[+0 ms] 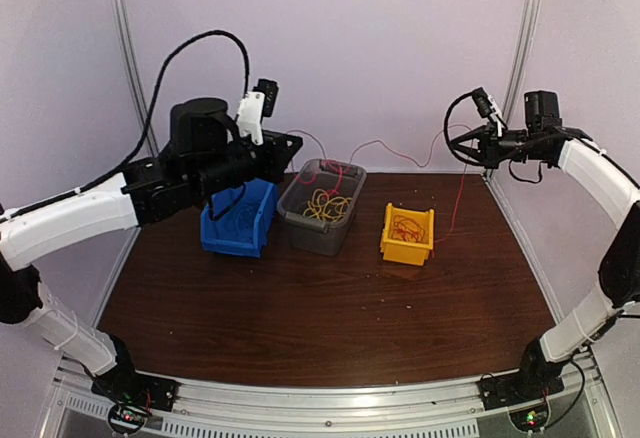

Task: Untangle the cables

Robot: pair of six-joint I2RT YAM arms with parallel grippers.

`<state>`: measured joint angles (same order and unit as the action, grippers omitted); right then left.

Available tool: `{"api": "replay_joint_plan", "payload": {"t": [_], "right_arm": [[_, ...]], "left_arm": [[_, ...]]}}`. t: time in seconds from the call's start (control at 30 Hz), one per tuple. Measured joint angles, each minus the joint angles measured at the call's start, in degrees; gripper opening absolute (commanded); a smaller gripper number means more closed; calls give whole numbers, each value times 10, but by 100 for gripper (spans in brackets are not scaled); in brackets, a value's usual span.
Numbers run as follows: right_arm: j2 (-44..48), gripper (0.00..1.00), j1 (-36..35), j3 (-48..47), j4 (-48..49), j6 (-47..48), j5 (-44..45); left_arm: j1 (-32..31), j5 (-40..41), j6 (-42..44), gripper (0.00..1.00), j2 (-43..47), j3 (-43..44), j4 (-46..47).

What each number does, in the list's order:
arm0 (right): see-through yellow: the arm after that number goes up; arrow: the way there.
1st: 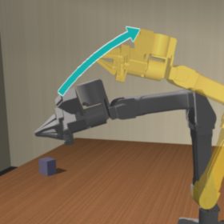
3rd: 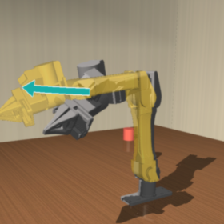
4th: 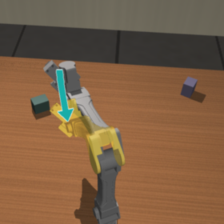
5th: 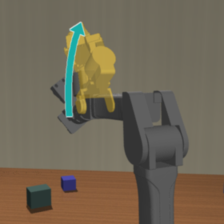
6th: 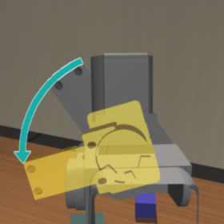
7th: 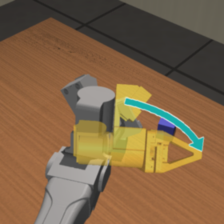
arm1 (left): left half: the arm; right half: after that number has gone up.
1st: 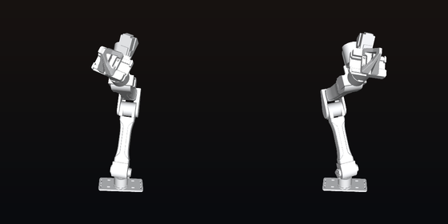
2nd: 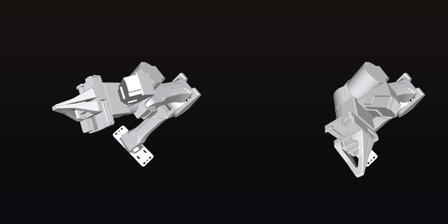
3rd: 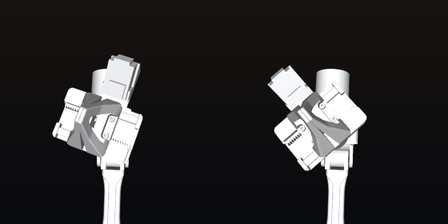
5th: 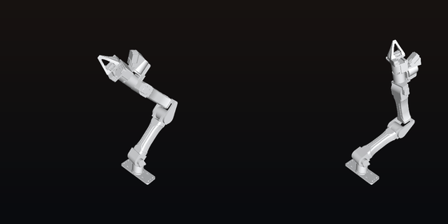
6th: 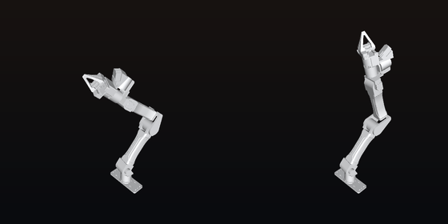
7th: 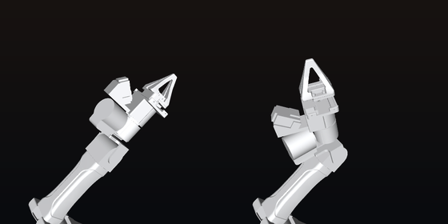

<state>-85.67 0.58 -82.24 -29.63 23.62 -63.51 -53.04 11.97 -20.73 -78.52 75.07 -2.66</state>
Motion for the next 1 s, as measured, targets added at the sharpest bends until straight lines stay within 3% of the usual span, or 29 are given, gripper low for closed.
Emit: {"api": "replay_joint_plan", "payload": {"t": [0.17,0.47,0.63,0.87,1.0], "right_arm": [[-22,0,-29,-15,53,-57,1],[-70,0,-75,-69,102,-137,6],[-32,0,-75,-106,93,-150,12],[68,0,-75,-69,85,-141,29],[52,0,-76,-54,95,-128,45]], "left_arm": [[0,-45,-2,0,-111,38,37],[0,-91,-18,0,-202,135,113],[0,-106,-34,0,-232,150,155],[0,-131,-50,0,-260,150,193],[0,-139,-58,0,-274,165,202]]}}
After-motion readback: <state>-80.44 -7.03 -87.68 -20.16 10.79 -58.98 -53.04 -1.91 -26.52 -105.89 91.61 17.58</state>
